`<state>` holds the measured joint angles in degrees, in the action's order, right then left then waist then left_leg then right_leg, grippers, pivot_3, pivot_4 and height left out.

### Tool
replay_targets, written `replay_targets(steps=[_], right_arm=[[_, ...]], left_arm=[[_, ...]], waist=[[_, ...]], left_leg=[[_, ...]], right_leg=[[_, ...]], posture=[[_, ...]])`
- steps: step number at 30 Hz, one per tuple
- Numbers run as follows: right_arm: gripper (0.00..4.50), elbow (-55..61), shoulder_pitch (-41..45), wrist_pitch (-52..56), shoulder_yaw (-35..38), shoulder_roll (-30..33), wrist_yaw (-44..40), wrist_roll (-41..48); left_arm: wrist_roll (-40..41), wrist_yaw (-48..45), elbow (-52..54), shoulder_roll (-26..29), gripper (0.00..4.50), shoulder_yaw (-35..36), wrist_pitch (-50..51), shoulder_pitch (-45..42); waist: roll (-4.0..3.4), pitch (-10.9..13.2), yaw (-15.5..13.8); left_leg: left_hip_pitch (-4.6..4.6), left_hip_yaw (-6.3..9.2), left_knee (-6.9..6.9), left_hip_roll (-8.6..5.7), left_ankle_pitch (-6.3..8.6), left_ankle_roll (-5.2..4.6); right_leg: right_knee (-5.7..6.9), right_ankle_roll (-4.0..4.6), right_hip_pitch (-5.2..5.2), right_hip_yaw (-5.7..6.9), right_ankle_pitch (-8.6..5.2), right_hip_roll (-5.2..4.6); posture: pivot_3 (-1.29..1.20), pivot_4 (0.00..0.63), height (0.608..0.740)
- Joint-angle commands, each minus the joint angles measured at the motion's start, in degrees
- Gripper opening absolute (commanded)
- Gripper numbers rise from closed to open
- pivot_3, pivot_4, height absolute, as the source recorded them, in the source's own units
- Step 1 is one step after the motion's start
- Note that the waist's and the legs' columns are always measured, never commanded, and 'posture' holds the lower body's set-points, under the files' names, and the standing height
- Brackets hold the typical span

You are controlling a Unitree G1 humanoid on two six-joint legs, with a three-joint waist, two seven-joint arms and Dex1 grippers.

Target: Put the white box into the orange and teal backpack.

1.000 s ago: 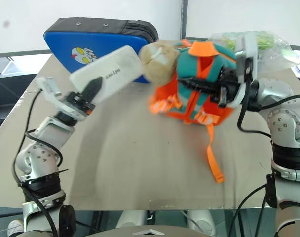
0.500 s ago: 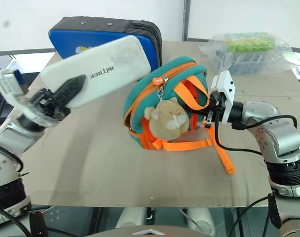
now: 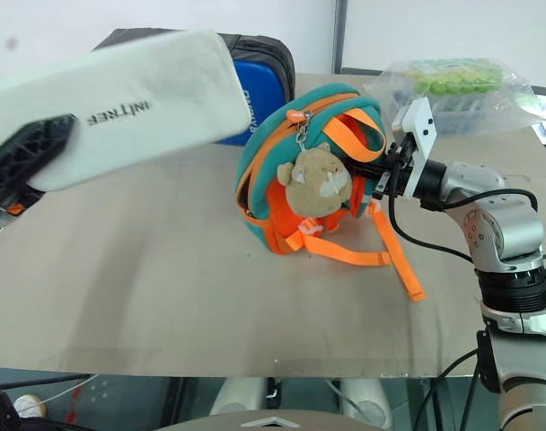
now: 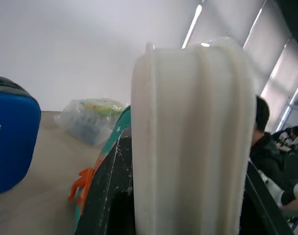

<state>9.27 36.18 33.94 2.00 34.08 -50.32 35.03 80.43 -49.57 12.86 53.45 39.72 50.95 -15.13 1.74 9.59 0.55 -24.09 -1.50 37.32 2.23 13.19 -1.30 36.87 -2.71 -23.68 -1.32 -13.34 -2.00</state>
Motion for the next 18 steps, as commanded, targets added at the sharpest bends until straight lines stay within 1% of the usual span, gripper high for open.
replay_targets(steps=[1,2,4,7,8,11,13,15,17,18], right_arm=[[0.03,1.7,1.7,0.2,2.4,0.5,-0.4,1.7],[0.03,1.8,1.7,0.5,2.5,0.5,-0.4,1.9],[0.03,1.9,1.6,0.9,2.6,0.6,-0.3,2.1],[0.03,2.7,1.3,1.7,2.7,0.7,0.1,2.7],[0.03,3.1,1.3,2.1,2.9,0.9,0.2,3.0],[0.03,4.1,1.1,3.3,3.3,1.3,0.3,3.9],[0.03,5.4,1.0,4.2,3.4,1.6,-0.3,5.1],[0.03,6.7,1.2,5.3,3.4,1.7,-0.7,6.7],[0.03,8.7,1.7,6.6,3.5,1.5,-1.0,9.3],[0.03,9.9,1.9,7.3,3.4,1.4,-1.3,10.6]], left_arm=[[-11.1,-7.3,6.6,0.2,1.0,-4.7,-7.4,3.4],[-14.2,-8.4,7.4,-0.1,1.0,-6.2,-9.8,4.0],[-17.1,-8.9,7.7,-0.9,1.0,-8.0,-12.6,3.7],[-22.8,-13.1,8.9,-0.5,1.0,-10.8,-16.8,5.9],[-26.1,-13.0,8.6,-0.8,1.0,-11.9,-19.3,5.9],[-32.3,-13.4,8.1,-1.3,1.0,-14.7,-25.0,5.0],[-37.2,-11.9,8.4,-2.4,1.0,-18.0,-29.0,3.1],[-41.2,-9.5,9.6,-3.0,1.0,-21.3,-30.2,1.8],[-47.4,-7.3,10.6,-3.0,1.0,-26.7,-31.2,0.3],[-49.9,-4.9,10.9,-3.5,1.0,-29.7,-30.0,-1.6]], waist=[[0.0,0.0,0.0],[-0.01,0.0,0.1],[-0.01,0.0,0.0],[-0.01,0.0,0.0],[-0.01,0.0,0.0],[-0.01,0.0,-0.1],[-0.01,0.0,-0.2],[-0.01,0.0,-0.3],[-0.01,0.0,-0.3],[-0.02,0.0,-0.3]], left_leg=[[0.0,-0.06,0.0,-0.02,0.0,0.0],[0.0,-0.18,0.0,-0.01,0.0,0.0],[0.01,-0.4,-0.02,0.0,0.0,0.01],[0.02,-0.4,-0.01,0.01,0.0,0.0],[0.04,-0.46,-0.01,0.02,0.0,0.0],[0.09,-0.52,-0.02,0.03,0.0,0.0],[0.09,-0.54,-0.01,0.03,0.0,0.0],[0.08,-0.53,-0.01,0.02,0.0,0.0],[0.08,-0.55,-0.02,0.03,0.01,-0.01],[0.07,-0.55,-0.02,0.02,0.01,-0.01]], right_leg=[[0.0,0.0,0.0,-0.01,0.0,0.0],[0.0,0.01,0.0,-0.02,0.0,0.0],[-0.01,0.06,-0.01,-0.07,-0.03,-0.01],[0.0,0.1,0.0,-0.07,-0.05,0.0],[0.0,0.11,0.0,-0.11,-0.06,0.0],[0.0,0.11,0.01,-0.16,-0.06,-0.01],[0.0,0.11,0.01,-0.17,-0.06,-0.02],[0.0,0.07,0.01,-0.17,-0.04,-0.02],[0.0,-0.08,0.0,-0.19,0.05,-0.02],[-0.01,-0.1,0.0,-0.19,0.06,-0.01]], posture=[[0.0,0.15,0.74],[0.0,0.15,0.74],[0.0,0.15,0.74],[0.0,0.15,0.74],[0.0,0.15,0.74],[0.0,0.15,0.74],[0.0,0.15,0.74],[0.0,0.15,0.74],[0.0,0.15,0.74],[0.0,0.15,0.74]])
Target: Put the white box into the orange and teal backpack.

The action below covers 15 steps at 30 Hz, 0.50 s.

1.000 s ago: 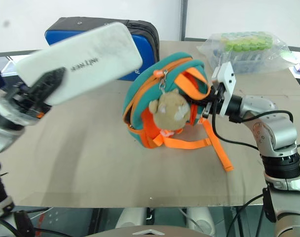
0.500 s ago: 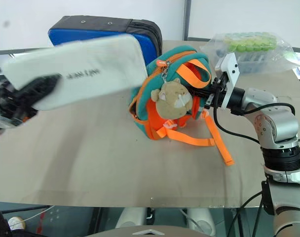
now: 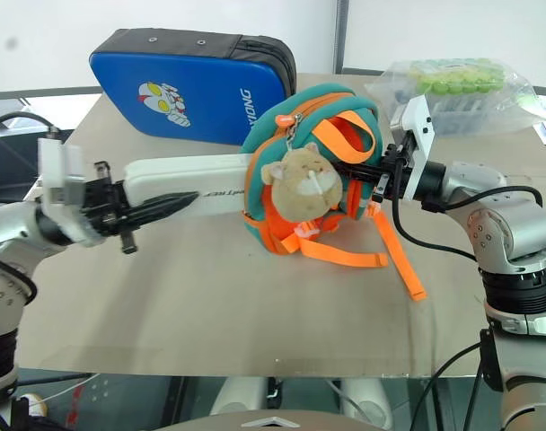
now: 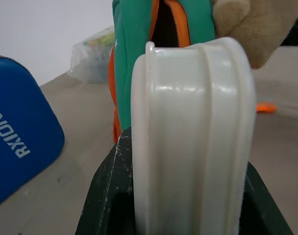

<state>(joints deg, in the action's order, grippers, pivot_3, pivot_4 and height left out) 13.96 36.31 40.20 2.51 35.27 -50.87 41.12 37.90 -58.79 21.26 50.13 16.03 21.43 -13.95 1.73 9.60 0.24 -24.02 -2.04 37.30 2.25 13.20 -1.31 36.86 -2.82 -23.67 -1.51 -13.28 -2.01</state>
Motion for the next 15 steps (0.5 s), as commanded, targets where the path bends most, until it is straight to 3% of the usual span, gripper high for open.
replay_targets(steps=[1,6,9,10,12,15], right_arm=[[0.03,6.3,1.9,1.6,2.9,0.2,-0.9,5.8],[0.03,10.3,1.7,4.0,2.0,-0.2,-1.5,10.4],[0.03,10.9,1.0,4.0,1.5,-0.8,-0.1,10.1],[0.0,11.0,0.8,4.0,1.5,-1.0,0.5,9.9],[0.0,10.8,0.2,3.6,1.5,-1.1,1.6,9.0],[0.0,9.9,-0.3,2.4,1.4,-1.6,3.7,6.8]], left_arm=[[-8.8,7.1,2.5,-1.4,1.0,-8.5,1.4,-5.3],[-15.9,14.0,-4.1,-13.6,1.0,-23.3,5.7,-21.2],[-18.7,13.5,-12.0,-20.1,1.0,-28.4,6.2,-24.8],[-19.7,12.6,-13.3,-20.3,1.97,-29.3,5.9,-24.8],[-20.2,13.9,-14.5,-21.3,2.72,-27.3,3.7,-24.1],[-11.5,12.0,-10.6,-20.4,4.1,-18.4,6.3,-20.7]], waist=[[-0.01,0.0,0.0],[0.0,0.0,-0.7],[0.0,0.0,-1.0],[0.0,0.0,-0.9],[0.0,0.0,-0.3],[-0.01,0.0,0.4]], left_leg=[[0.0,0.0,-0.01,-0.01,0.0,0.0],[-0.08,0.13,0.08,-0.07,0.0,-0.01],[-0.2,0.21,0.2,-0.13,-0.01,-0.01],[-0.19,0.18,0.2,-0.14,-0.01,-0.01],[-0.15,0.12,0.2,-0.11,-0.01,-0.01],[-0.13,0.22,0.11,-0.03,-0.01,-0.01]], right_leg=[[0.01,-0.01,0.0,0.0,0.0,0.0],[0.02,-0.04,0.03,0.07,0.02,0.09],[0.02,-0.05,0.02,0.13,0.02,0.12],[0.01,-0.05,0.02,0.09,0.02,0.11],[0.02,-0.05,0.0,0.04,0.02,0.12],[0.1,-0.03,-0.02,0.1,0.02,0.18]], posture=[[0.0,0.15,0.74],[0.0,0.15,0.74],[0.0,0.15,0.74],[0.0,0.15,0.74],[0.0,0.15,0.74],[0.0,0.15,0.74]])
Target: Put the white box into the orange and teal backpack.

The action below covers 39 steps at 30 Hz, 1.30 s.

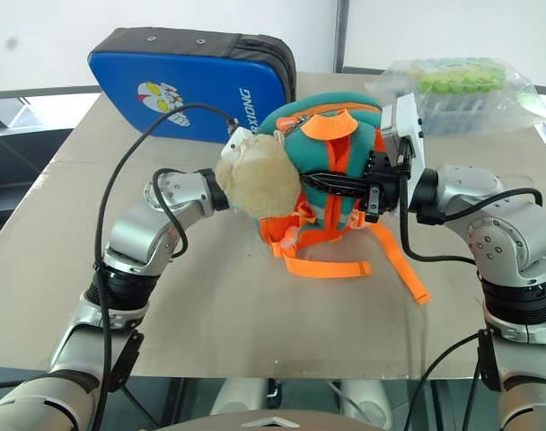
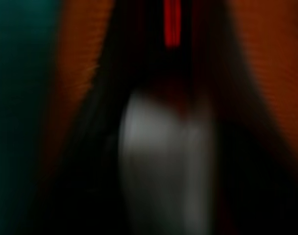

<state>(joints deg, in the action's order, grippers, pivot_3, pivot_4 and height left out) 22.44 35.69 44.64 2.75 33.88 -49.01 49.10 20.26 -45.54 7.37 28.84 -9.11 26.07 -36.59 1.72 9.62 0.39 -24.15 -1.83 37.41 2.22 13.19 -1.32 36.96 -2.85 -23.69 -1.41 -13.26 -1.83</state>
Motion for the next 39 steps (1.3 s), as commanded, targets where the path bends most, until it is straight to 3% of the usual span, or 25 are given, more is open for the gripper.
replay_targets(steps=[1,5,7,10,14,19,24,33,36,39], right_arm=[[0.0,1.1,0.3,-2.5,1.1,-0.5,2.4,-2.0],[0.0,-1.7,0.8,-4.8,0.4,-2.8,5.7,-6.3],[0.0,-2.5,1.1,-5.7,0.1,-4.3,7.1,-7.6],[0.0,-2.8,1.2,-6.0,-0.3,-5.8,7.3,-7.9],[0.0,-2.0,1.1,-5.5,-0.7,-6.7,6.7,-7.4],[0.0,-0.7,1.1,-4.2,-1.0,-6.9,7.2,-6.8],[0.0,0.5,0.7,-3.4,-1.2,-6.7,8.0,-6.8],[0.0,1.7,-0.2,-2.8,-1.9,-6.8,9.2,-7.2],[0.0,1.8,-0.3,-2.8,-2.0,-6.9,9.5,-7.2],[0.0,1.7,-0.4,-2.9,-2.1,-6.9,9.6,-7.4]], left_arm=[[10.0,-1.1,4.4,1.0,4.41,10.6,4.1,2.9],[27.3,-1.2,3.4,8.9,4.41,28.9,19.6,7.7],[39.1,3.8,2.0,11.1,4.41,37.4,27.5,7.9],[54.8,12.7,4.0,11.3,4.41,43.4,35.2,8.6],[65.9,28.6,9.6,6.0,4.41,39.5,35.3,9.1],[70.6,38.7,16.9,0.8,4.41,29.0,33.3,8.8],[70.7,39.1,17.6,0.0,4.41,23.0,32.4,8.3],[71.8,36.4,13.8,-1.9,4.41,18.6,31.0,4.8],[71.7,34.6,12.8,-2.5,3.63,17.1,31.5,4.5],[71.4,32.9,13.1,-2.1,2.32,16.7,31.7,4.9]], waist=[[0.0,0.0,0.6],[-0.02,0.0,1.6],[-0.02,0.0,1.8],[-0.01,0.0,1.1],[0.02,0.0,-0.5],[0.04,0.0,-0.9],[0.03,0.0,-0.7],[0.03,0.0,-1.1],[0.03,0.0,-1.1],[0.03,0.0,-0.9]], left_leg=[[0.01,0.03,-0.02,0.03,0.0,0.0],[0.01,0.36,-0.01,0.1,0.0,0.0],[0.02,0.45,-0.01,0.1,0.0,0.0],[0.0,0.57,0.05,0.08,0.0,0.01],[0.01,0.6,0.25,-0.08,0.0,0.0],[0.02,0.61,0.36,-0.08,0.0,0.01],[0.21,0.55,0.31,-0.09,0.0,0.02],[0.23,0.48,0.32,-0.14,-0.01,0.02],[0.19,0.49,0.32,-0.14,-0.01,0.02],[0.19,0.47,0.32,-0.14,-0.01,0.02]], right_leg=[[0.02,0.0,-0.01,0.01,0.0,0.0],[0.13,0.0,-0.1,-0.02,0.0,0.04],[0.22,0.0,-0.12,0.04,-0.01,0.02],[0.27,-0.02,-0.06,0.2,-0.02,-0.15],[0.2,-0.04,0.18,0.26,0.0,-0.4],[0.31,-0.03,0.19,0.23,0.02,-0.37],[0.56,0.03,0.16,0.13,-0.01,-0.11],[0.54,0.04,0.17,0.05,-0.02,-0.1],[0.49,0.04,0.17,0.08,-0.02,-0.1],[0.46,0.03,0.16,0.06,-0.02,-0.1]], posture=[[0.0,0.15,0.74],[0.0,0.15,0.74],[0.0,0.15,0.74],[0.0,0.15,0.74],[0.0,0.15,0.74],[0.0,0.15,0.74],[0.0,0.15,0.74],[0.0,0.15,0.74],[0.0,0.15,0.74],[0.0,0.15,0.74]])
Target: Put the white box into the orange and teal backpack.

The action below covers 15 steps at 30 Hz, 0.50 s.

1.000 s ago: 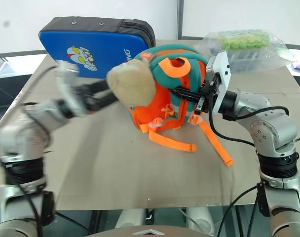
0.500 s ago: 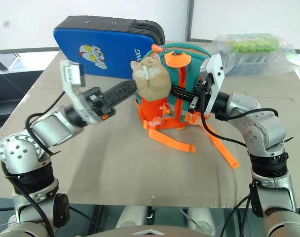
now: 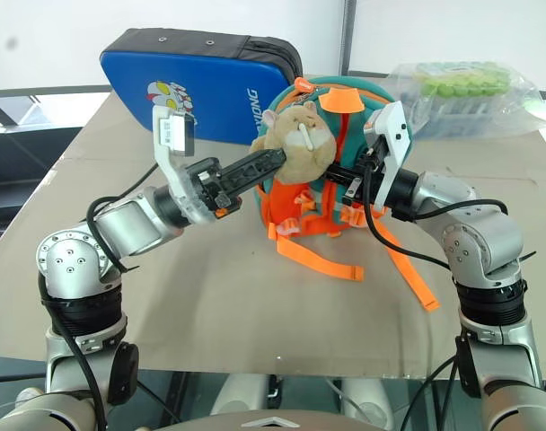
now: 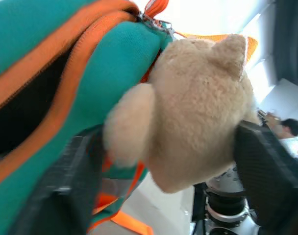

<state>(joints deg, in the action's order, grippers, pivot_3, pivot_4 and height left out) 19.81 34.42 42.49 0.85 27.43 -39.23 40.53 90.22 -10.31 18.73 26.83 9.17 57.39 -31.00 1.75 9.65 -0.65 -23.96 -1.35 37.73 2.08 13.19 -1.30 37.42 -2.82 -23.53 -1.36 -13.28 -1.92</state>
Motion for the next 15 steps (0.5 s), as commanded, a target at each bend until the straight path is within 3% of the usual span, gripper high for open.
replay_targets(steps=[1,5,6,11,12,14,15], right_arm=[[0.0,4.3,0.8,-0.7,-0.2,-0.5,-0.2,1.2],[0.0,4.4,0.3,-0.7,0.1,-0.3,0.1,1.0],[0.0,4.3,0.3,-0.7,0.2,-0.2,0.2,1.0],[0.0,3.3,0.1,-0.9,0.9,0.0,0.6,0.6],[0.0,3.0,0.2,-1.0,0.9,0.1,0.6,0.4],[0.0,2.4,0.2,-1.2,1.0,0.4,0.5,0.1],[0.0,2.2,0.2,-1.3,1.0,0.4,0.5,0.0]], left_arm=[[1.5,-2.4,1.8,-0.1,1.83,-1.4,0.2,-0.5],[0.9,-3.7,3.2,1.4,0.27,0.3,-0.9,1.5],[-0.1,-4.0,3.6,1.5,0.13,0.6,-1.6,2.0],[-6.4,-4.8,4.6,2.8,0.13,3.1,-6.2,4.4],[-5.2,-4.7,4.7,3.1,0.88,3.8,-6.2,4.8],[-4.7,-4.8,4.9,3.7,1.26,4.2,-6.1,4.8],[-6.1,-4.7,4.8,3.7,1.78,4.0,-6.6,4.7]], waist=[[0.0,0.0,0.1],[-0.01,0.0,0.1],[-0.01,0.0,0.1],[-0.01,0.0,0.0],[-0.01,0.0,0.0],[-0.01,0.0,0.0],[-0.01,0.0,0.0]], left_leg=[[0.0,0.0,0.0,0.01,0.0,0.0],[0.0,0.02,-0.02,0.03,0.0,0.0],[0.0,0.02,-0.02,0.03,0.0,0.0],[0.0,0.0,-0.02,0.02,0.0,0.0],[0.01,-0.01,-0.02,0.02,0.0,0.0],[0.01,-0.01,-0.02,0.03,0.0,0.0],[0.01,0.0,-0.02,0.03,0.0,0.0]], right_leg=[[0.0,0.0,-0.01,0.0,0.0,0.01],[0.01,0.0,-0.02,0.01,0.0,0.03],[0.01,0.0,-0.02,0.01,0.0,0.02],[0.0,0.01,-0.01,0.0,-0.01,0.01],[0.0,0.01,-0.01,-0.01,-0.01,0.02],[0.0,0.01,-0.02,-0.01,-0.01,0.02],[0.0,0.01,-0.03,0.0,-0.01,0.02]], posture=[[0.0,0.15,0.74],[0.0,0.15,0.74],[0.0,0.15,0.74],[0.0,0.15,0.74],[0.0,0.15,0.74],[0.0,0.15,0.74],[0.0,0.15,0.74]])
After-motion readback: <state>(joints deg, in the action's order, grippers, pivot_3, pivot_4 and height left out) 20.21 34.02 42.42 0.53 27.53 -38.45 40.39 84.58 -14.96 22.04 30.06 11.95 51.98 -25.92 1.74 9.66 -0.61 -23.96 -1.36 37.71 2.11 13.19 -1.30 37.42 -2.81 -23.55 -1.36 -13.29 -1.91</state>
